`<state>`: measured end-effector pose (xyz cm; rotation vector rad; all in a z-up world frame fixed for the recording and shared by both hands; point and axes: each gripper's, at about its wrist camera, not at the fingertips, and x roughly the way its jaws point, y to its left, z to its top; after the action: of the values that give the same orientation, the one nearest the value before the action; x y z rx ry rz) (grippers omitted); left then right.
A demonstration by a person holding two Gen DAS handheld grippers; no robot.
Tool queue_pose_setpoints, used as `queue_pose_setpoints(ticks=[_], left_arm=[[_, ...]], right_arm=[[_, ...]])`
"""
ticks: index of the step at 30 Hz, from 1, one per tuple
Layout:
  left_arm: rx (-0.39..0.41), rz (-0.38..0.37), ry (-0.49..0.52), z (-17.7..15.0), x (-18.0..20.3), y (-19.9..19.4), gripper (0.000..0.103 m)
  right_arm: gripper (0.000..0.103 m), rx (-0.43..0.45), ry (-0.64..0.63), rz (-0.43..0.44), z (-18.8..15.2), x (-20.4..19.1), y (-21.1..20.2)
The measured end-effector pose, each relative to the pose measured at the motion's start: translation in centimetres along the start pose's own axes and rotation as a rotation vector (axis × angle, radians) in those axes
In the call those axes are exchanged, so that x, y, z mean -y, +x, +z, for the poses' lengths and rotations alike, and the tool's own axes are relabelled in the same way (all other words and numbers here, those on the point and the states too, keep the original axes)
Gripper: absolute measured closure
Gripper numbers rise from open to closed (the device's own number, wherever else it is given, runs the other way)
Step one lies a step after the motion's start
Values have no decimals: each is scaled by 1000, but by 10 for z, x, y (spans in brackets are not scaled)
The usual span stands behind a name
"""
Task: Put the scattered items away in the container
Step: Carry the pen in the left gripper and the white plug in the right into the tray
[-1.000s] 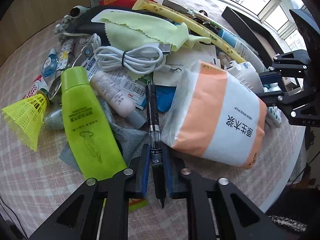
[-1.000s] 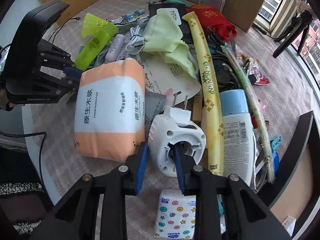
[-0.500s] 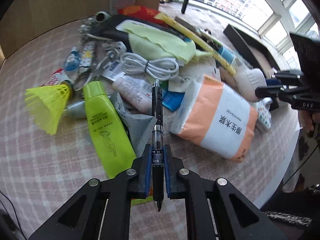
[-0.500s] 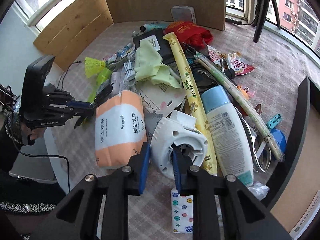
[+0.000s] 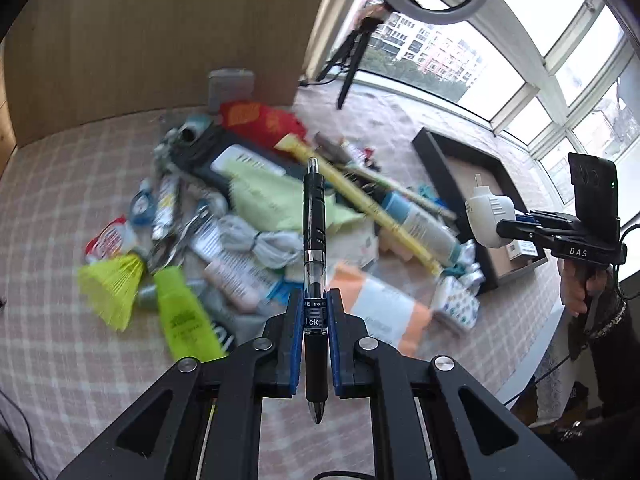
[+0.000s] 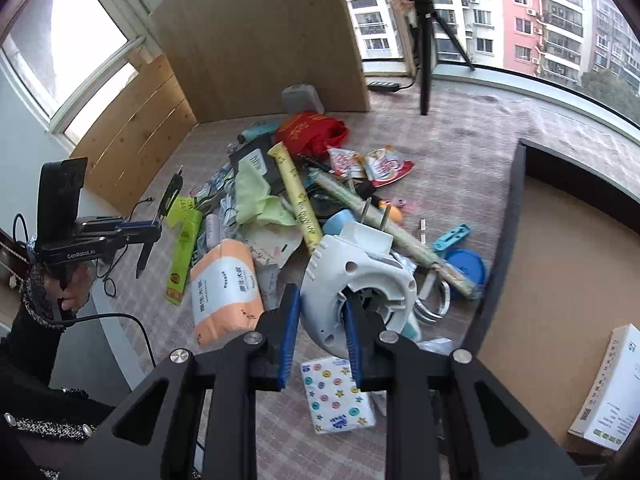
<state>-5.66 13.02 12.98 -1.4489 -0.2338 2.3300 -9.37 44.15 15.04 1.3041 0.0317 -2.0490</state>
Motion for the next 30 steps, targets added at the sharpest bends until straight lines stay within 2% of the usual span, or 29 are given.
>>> queue_pose_setpoints(ticks=[5, 9, 13, 17, 18, 19, 20, 21, 25, 30], left_arm=[[10, -71, 80, 36, 61, 25, 93], [14, -150, 147, 64, 127, 57, 93], [-14, -200, 233, 80, 199, 90, 93], [-4, -222, 312, 87, 262, 111, 90], [-13, -219, 320, 88, 274, 117, 70], [-29, -194, 326, 88, 284, 123, 38], [-26, -171, 327, 87, 290, 126, 32], [-12, -169, 335, 85, 294, 125, 33], [-1, -134, 369, 77, 291, 118, 35], [7, -85, 316, 75, 249, 104, 41]], right_arm=[[82, 69, 126, -127, -9, 57, -47], [82, 102, 206, -228, -18, 104, -78], [82, 119, 274, -314, -24, 144, -99], [80, 124, 297, -349, -26, 167, -107], [78, 125, 294, -358, -26, 171, -107], [65, 125, 302, -390, -26, 173, -108], [51, 139, 317, -435, -26, 175, -111], [50, 167, 321, -457, -27, 175, -114], [50, 219, 297, -434, -26, 168, -119], [51, 188, 222, -367, -12, 147, -103]])
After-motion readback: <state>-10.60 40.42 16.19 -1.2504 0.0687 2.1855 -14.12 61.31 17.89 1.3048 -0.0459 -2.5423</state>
